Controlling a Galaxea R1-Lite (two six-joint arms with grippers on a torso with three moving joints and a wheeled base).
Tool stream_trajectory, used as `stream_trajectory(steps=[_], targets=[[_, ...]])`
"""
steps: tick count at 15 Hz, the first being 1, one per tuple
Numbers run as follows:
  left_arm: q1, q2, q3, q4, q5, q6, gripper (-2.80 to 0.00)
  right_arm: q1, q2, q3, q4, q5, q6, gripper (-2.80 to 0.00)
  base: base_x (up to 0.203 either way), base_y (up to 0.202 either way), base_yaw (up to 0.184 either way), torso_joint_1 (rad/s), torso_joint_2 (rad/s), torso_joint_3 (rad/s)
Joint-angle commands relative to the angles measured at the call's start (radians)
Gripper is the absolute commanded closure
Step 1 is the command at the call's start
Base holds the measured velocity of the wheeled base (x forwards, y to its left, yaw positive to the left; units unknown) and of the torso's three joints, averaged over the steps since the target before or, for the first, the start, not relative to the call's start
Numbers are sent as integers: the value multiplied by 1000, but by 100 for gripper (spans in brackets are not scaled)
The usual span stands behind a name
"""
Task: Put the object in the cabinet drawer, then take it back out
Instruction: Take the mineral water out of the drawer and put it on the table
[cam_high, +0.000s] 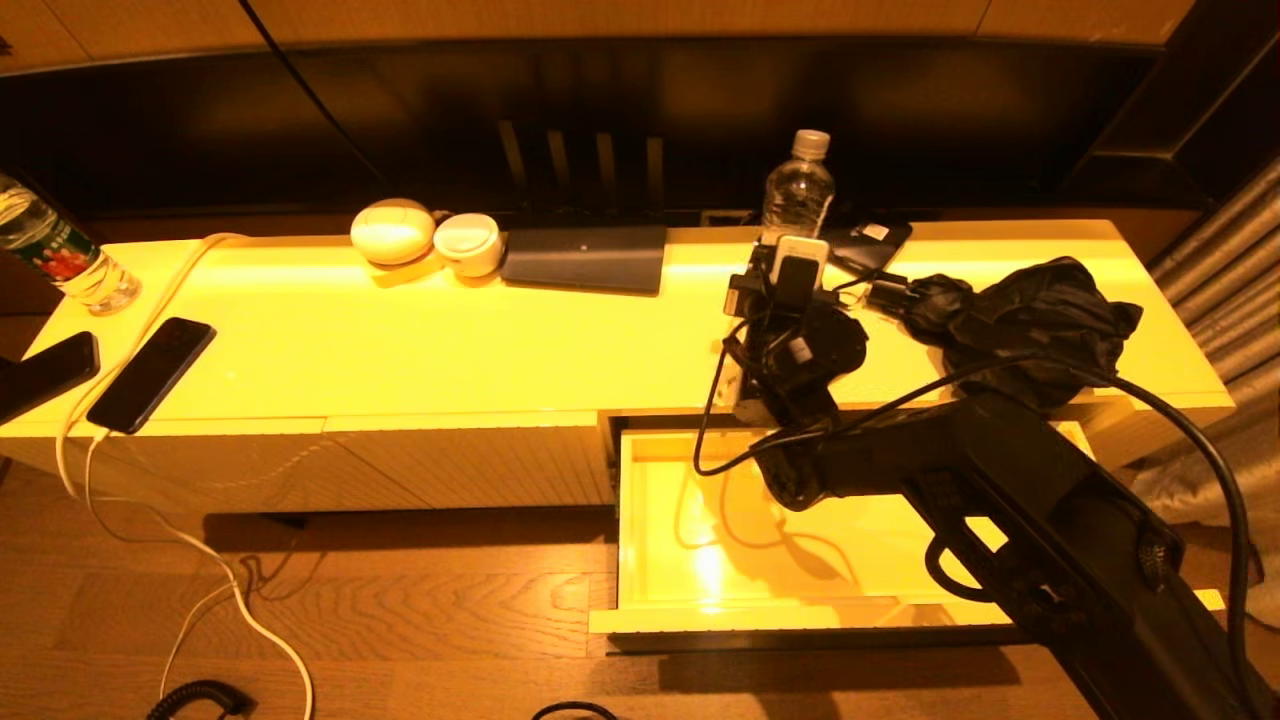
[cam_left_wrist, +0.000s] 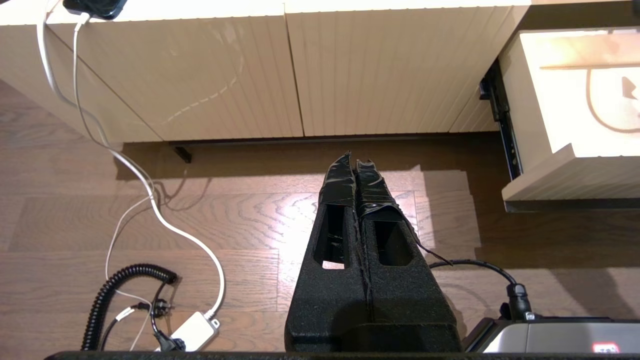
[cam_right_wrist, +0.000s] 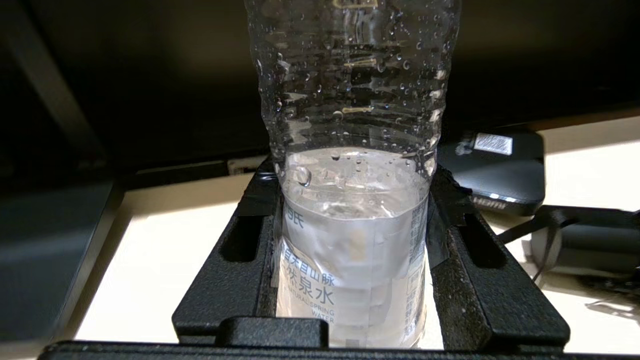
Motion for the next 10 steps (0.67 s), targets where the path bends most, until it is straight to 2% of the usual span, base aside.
stream_trajectory(steps=[1,6,10], targets=[[0,0,2,-1,0,0,0,13,37,0,-42,14,-25,0,0,0,0,0,0,0],[0,0,2,-1,0,0,0,16,88,-1,-98,73,-46,0,0,0,0,0,0,0],[0,0,2,-1,0,0,0,10,104,-1,-100,79,-48,0,0,0,0,0,0,0]])
